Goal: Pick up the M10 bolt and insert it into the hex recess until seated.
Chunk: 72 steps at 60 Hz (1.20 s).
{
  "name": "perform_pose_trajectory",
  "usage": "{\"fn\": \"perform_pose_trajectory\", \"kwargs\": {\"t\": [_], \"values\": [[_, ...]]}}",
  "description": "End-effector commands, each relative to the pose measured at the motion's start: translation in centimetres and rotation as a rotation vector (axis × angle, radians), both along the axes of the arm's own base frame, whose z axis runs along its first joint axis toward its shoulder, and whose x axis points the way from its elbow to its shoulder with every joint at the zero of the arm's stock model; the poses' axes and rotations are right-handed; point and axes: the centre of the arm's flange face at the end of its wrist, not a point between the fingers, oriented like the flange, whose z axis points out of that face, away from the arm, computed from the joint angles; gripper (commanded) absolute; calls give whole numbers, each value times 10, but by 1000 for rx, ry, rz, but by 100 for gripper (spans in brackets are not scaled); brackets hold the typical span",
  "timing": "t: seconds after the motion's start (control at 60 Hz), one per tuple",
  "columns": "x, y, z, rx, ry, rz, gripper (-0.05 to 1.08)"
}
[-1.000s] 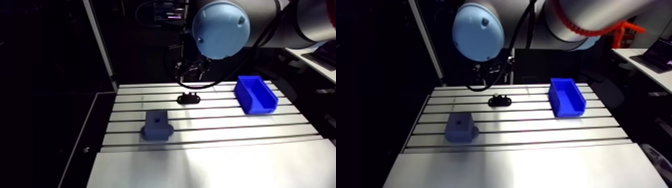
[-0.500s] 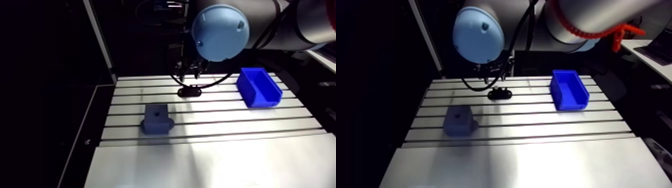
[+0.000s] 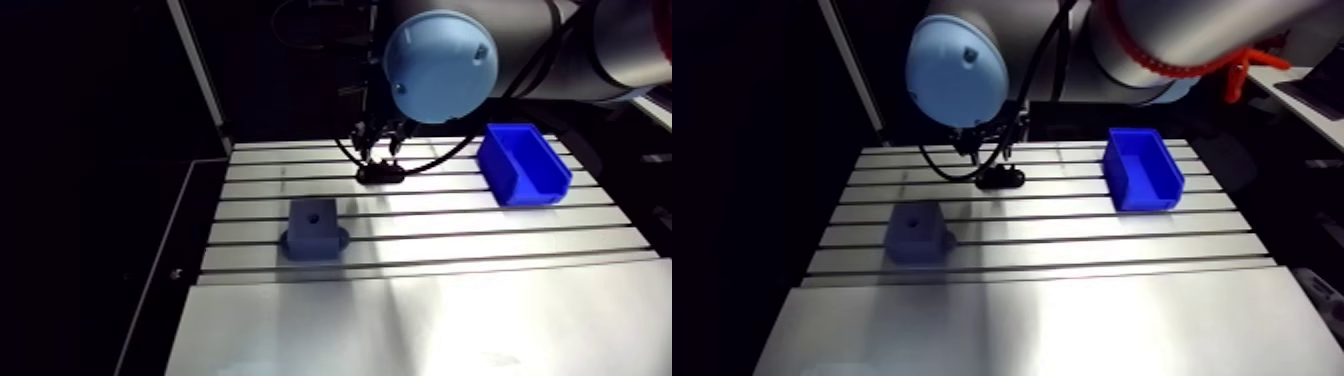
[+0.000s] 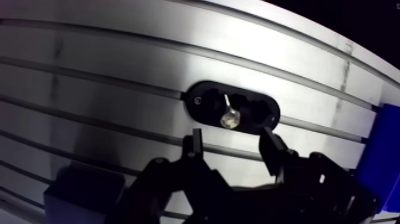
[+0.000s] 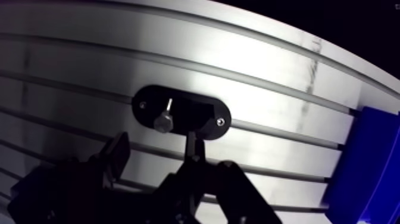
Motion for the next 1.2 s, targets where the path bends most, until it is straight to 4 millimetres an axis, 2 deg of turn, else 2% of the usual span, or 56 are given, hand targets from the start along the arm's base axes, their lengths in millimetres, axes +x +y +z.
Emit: {"fn": "perform_pose_trajectory", "kwargs": {"t": [0.017, 1.2], "values": [[-3, 0, -6, 1, -2, 0, 42], [-17, 0, -19, 0, -10, -2, 50]]}}
